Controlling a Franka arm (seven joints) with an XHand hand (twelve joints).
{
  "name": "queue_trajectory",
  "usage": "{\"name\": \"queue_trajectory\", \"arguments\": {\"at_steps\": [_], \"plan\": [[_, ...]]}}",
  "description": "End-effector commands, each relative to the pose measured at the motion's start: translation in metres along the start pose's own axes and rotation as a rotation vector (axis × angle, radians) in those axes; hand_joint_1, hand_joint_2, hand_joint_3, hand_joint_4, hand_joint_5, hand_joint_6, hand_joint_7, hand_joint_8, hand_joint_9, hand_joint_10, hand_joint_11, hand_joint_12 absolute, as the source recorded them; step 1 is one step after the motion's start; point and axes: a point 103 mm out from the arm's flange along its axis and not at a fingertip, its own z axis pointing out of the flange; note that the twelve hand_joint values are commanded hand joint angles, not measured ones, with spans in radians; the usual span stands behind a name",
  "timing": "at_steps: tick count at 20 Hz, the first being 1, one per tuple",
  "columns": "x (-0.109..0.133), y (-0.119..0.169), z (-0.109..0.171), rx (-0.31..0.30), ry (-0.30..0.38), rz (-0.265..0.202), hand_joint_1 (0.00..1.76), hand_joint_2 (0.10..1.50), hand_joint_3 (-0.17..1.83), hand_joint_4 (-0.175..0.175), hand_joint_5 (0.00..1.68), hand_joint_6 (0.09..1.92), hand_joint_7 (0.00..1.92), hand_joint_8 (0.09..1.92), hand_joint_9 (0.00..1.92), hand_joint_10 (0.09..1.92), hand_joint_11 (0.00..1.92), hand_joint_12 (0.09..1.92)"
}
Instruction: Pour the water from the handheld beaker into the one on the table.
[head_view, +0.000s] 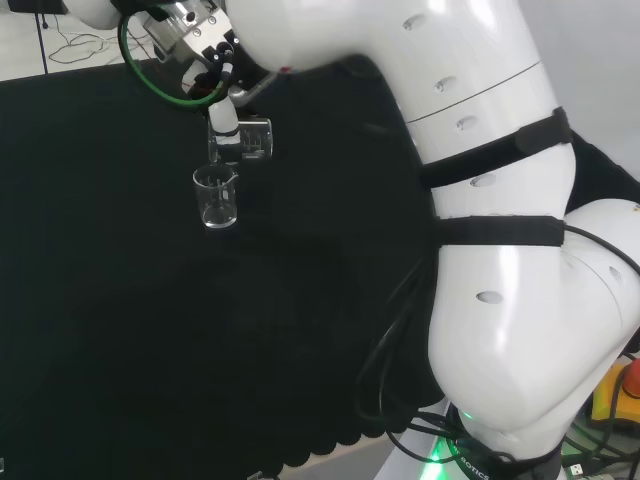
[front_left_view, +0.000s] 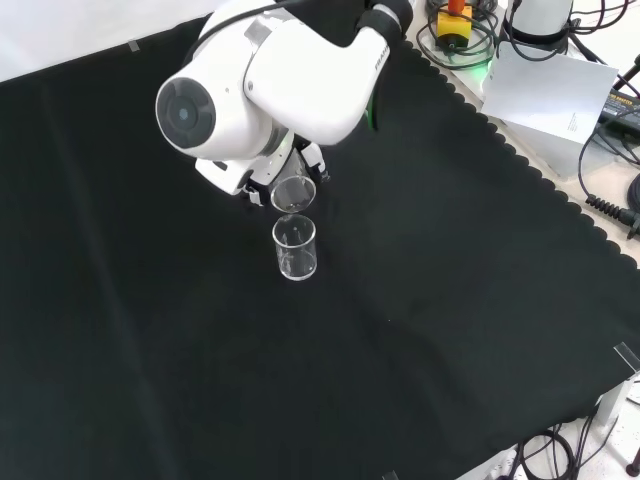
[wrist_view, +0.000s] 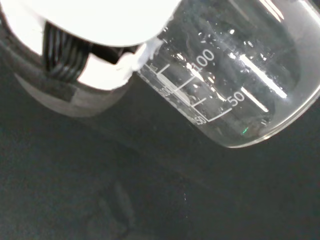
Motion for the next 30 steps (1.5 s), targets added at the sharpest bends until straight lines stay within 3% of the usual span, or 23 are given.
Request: {"name": "queue_trajectory", "arguments": {"at_steps": [1,10,14,30], "plan": [[-0.007,-0.005,0.000,-0.095,0.069,-0.013,1.28,0.62,0.76,0.042,1.19,0.83,1.34,0.64,1.33,0.45,1.13,0.87],[-0.032,-0.008,0.014,-0.209,0.197,-0.041,1.28,0.62,0.76,0.041,1.19,0.83,1.34,0.64,1.33,0.45,1.13,0.87],[-0.044,-0.006,0.026,-0.253,0.281,-0.097,1.28,0.62,0.76,0.041,1.19,0.83,1.34,0.64,1.33,0.45,1.13,0.87],[-0.068,0.005,0.055,-0.421,0.470,-0.145,1.28,0.62,0.76,0.041,1.19,0.83,1.34,0.64,1.33,0.45,1.12,0.87]]}}
